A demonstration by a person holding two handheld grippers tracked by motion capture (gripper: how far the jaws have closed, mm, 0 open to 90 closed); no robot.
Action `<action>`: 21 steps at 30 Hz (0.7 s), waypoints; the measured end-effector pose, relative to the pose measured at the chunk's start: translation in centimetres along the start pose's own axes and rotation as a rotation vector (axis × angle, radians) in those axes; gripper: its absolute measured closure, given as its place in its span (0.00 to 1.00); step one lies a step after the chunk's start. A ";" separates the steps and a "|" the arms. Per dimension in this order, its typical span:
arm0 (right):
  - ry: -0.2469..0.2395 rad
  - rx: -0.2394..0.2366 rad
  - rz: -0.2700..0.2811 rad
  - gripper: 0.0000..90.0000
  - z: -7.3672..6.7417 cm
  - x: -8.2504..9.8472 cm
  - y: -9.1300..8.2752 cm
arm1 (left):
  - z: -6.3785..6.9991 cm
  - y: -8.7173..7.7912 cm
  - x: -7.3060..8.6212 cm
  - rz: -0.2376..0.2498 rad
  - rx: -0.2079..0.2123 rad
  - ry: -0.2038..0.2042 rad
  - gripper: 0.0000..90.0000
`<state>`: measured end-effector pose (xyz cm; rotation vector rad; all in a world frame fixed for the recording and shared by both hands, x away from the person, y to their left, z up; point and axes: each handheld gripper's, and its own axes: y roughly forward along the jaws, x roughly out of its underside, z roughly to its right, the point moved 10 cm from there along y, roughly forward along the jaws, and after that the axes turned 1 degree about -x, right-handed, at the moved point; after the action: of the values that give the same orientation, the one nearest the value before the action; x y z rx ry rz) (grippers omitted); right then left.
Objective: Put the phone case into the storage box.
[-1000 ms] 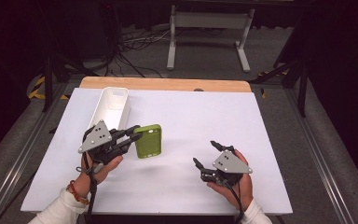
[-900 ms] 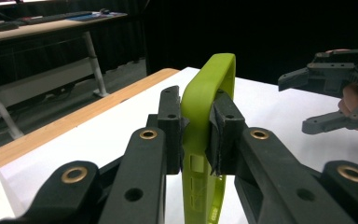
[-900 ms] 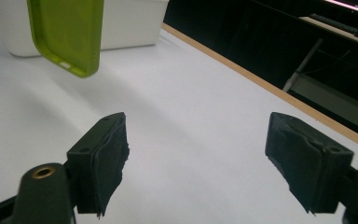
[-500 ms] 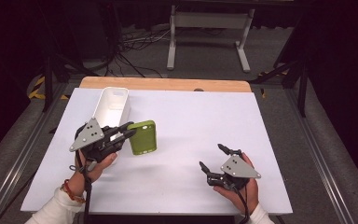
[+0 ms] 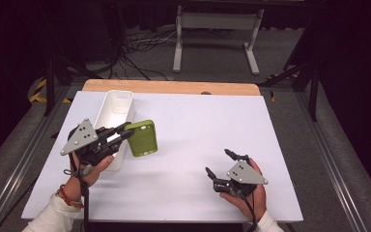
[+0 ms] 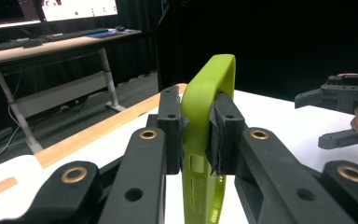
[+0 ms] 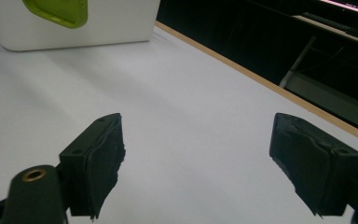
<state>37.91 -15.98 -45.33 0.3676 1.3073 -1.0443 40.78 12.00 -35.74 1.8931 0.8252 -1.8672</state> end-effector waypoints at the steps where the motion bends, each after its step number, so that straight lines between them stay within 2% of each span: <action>1: 0.002 0.006 0.004 0.21 0.1 -0.1 0.0 | -0.1 -0.1 -0.1 0.003 -0.002 0.000 0.86; 2: 0.005 0.009 0.004 0.21 0.1 -0.1 0.0 | -0.1 -0.1 -0.2 0.014 -0.006 -0.004 0.86; 21: -0.010 0.001 -0.013 0.22 -0.1 0.1 0.3 | -1.1 -1.3 -0.7 0.019 -0.025 0.010 0.86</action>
<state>38.02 -15.79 -45.54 0.3544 1.3019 -1.0562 40.90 13.56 -34.79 1.8905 0.8276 -1.8289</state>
